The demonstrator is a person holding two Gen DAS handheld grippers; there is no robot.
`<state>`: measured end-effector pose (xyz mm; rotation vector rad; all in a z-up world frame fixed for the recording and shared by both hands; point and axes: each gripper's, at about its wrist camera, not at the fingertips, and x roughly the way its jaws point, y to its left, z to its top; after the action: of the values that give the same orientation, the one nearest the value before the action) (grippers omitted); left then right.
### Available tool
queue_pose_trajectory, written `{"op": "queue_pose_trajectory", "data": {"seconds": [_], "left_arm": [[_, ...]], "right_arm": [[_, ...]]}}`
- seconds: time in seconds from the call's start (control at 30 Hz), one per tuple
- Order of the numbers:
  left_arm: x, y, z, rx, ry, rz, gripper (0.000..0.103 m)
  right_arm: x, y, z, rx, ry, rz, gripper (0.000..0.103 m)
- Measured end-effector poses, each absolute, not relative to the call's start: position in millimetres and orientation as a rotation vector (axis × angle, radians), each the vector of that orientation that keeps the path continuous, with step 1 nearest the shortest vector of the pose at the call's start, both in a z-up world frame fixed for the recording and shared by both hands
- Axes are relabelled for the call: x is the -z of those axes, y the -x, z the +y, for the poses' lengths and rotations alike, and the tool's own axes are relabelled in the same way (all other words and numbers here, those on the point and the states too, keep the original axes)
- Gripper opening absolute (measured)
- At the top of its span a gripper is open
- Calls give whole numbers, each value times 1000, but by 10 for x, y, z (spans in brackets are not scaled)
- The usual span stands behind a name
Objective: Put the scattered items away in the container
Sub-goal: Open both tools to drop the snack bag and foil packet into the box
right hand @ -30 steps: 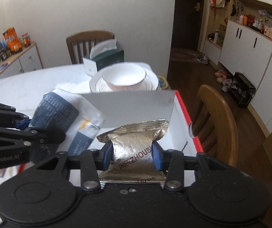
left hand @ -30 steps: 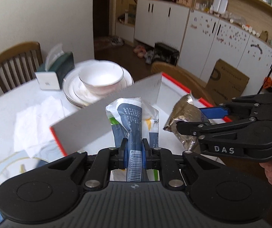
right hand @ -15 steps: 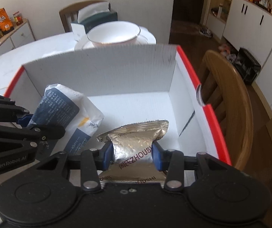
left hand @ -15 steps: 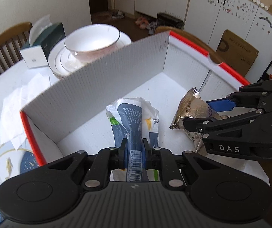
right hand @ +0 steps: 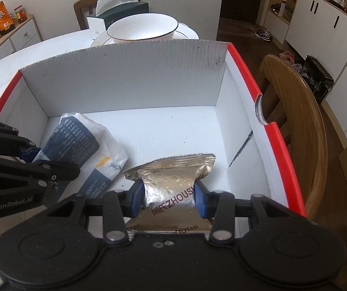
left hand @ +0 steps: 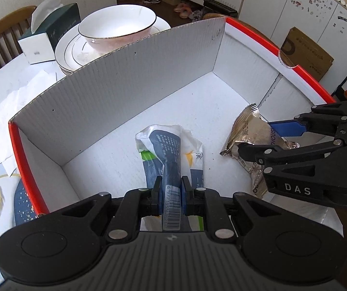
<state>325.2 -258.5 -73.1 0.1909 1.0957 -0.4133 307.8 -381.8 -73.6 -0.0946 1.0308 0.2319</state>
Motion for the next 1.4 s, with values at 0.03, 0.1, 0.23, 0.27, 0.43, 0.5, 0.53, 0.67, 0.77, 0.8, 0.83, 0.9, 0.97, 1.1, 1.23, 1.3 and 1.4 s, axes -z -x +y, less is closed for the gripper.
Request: {"op": "queue_pose_trajectory", "data": {"seconds": [0.03, 0.1, 0.23, 0.27, 0.43, 0.5, 0.53, 0.67, 0.77, 0.8, 0.83, 0.9, 0.97, 1.1, 1.23, 1.3, 1.4], "left_arm": [[732, -3249, -2586, 414, -193, 1094, 13], [726, -3249, -2585, 410, -190, 1092, 14], [684, -3222, -2577, 390, -200, 1062, 15], [673, -3215, -2573, 388, -203, 1054, 15], [635, -3204, -2540, 379, -188, 1059, 20], [620, -3183, -2520, 372, -190, 1058, 23], [604, -3165, -2505, 376, -186, 1051, 23], [495, -3073, -2454, 389, -172, 1007, 23], [393, -2993, -2385, 398, -140, 969, 23], [360, -2974, -2366, 398, -130, 959, 23], [325, -2950, -2347, 400, -120, 947, 23], [256, -2892, -2314, 399, -106, 922, 23], [195, -2826, -2289, 390, -121, 885, 23], [90, -2699, -2192, 381, -124, 832, 25], [12, -2577, -2034, 366, -79, 798, 63], [-20, -2507, -1956, 358, -64, 782, 70], [-59, -2398, -1834, 343, -37, 770, 70]], "right_arm": [[732, -3089, -3824, -232, 93, 1031, 42], [719, -3094, -3833, -229, 93, 1028, 43], [686, -3083, -3838, -232, 92, 1021, 44], [673, -3074, -3838, -235, 93, 1017, 44], [564, -3045, -3835, -236, 94, 987, 53], [516, -3032, -3845, -233, 89, 976, 56], [491, -3026, -3853, -234, 85, 972, 58], [391, -2985, -3864, -236, 77, 954, 60], [329, -2947, -3854, -243, 77, 937, 62], [312, -2935, -3849, -243, 83, 931, 62], [287, -2921, -3838, -243, 89, 925, 62], [255, -2888, -3824, -250, 96, 917, 63], [219, -2856, -3807, -258, 96, 909, 63], [135, -2777, -3741, -278, 112, 882, 66], [33, -2678, -3671, -306, 115, 854, 71], [-9, -2625, -3633, -319, 108, 842, 73], [-61, -2522, -3565, -340, 101, 827, 75]]}}
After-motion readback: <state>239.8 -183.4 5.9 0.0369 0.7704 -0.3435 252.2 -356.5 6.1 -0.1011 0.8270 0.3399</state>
